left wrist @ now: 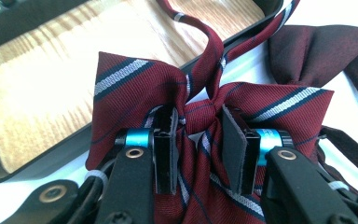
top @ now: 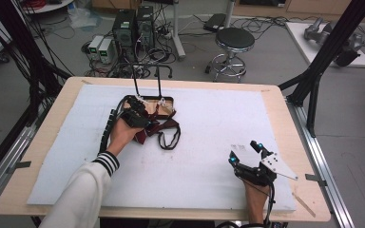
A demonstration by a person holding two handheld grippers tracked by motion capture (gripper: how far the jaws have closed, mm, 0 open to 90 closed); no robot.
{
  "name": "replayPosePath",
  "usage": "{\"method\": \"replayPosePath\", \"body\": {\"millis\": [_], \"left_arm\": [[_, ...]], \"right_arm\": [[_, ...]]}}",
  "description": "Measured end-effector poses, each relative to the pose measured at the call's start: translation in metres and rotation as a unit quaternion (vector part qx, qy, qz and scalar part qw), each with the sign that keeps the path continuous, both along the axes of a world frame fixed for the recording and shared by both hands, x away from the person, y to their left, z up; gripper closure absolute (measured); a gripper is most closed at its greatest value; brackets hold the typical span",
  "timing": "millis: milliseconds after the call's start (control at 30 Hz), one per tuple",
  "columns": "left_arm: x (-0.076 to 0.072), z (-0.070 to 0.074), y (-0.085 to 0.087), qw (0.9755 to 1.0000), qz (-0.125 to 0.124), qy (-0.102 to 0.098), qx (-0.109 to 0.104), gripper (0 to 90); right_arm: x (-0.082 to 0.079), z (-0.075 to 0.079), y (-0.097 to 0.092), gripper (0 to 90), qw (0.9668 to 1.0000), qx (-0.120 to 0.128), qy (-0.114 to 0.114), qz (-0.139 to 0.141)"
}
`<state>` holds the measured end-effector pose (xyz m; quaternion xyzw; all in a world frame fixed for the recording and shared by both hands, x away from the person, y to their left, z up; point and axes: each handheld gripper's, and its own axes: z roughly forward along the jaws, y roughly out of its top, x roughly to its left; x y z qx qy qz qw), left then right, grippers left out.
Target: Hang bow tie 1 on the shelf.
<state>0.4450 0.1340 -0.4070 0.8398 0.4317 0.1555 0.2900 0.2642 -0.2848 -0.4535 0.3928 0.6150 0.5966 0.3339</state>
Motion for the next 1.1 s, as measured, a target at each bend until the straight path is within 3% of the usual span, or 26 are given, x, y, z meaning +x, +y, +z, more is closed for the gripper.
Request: {"method": "replayPosePath", "body": {"millis": [400, 667, 800, 1100], "left_arm": [[-0.012, 0.016, 0.013, 0.9989, -0.009, -0.04, -0.022, 67.8], [-0.015, 0.02, 0.021, 0.9981, -0.013, -0.048, -0.036, 67.8], [-0.018, 0.023, 0.024, 0.9969, -0.011, -0.056, -0.054, 67.8], [-0.025, 0.032, 0.031, 0.9937, -0.01, -0.094, -0.06, 67.8]], "right_arm": [[0.0, 0.0, 0.0, 10.3, 1.0, -0.001, -0.001, 0.0], [0.0, 0.0, 0.0, 10.3, 1.0, 0.001, 0.0, 0.0], [0.0, 0.0, 0.0, 10.3, 1.0, 0.001, 0.0, 0.0], [0.0, 0.0, 0.0, 10.3, 1.0, 0.0, 0.0, -0.001]]}}
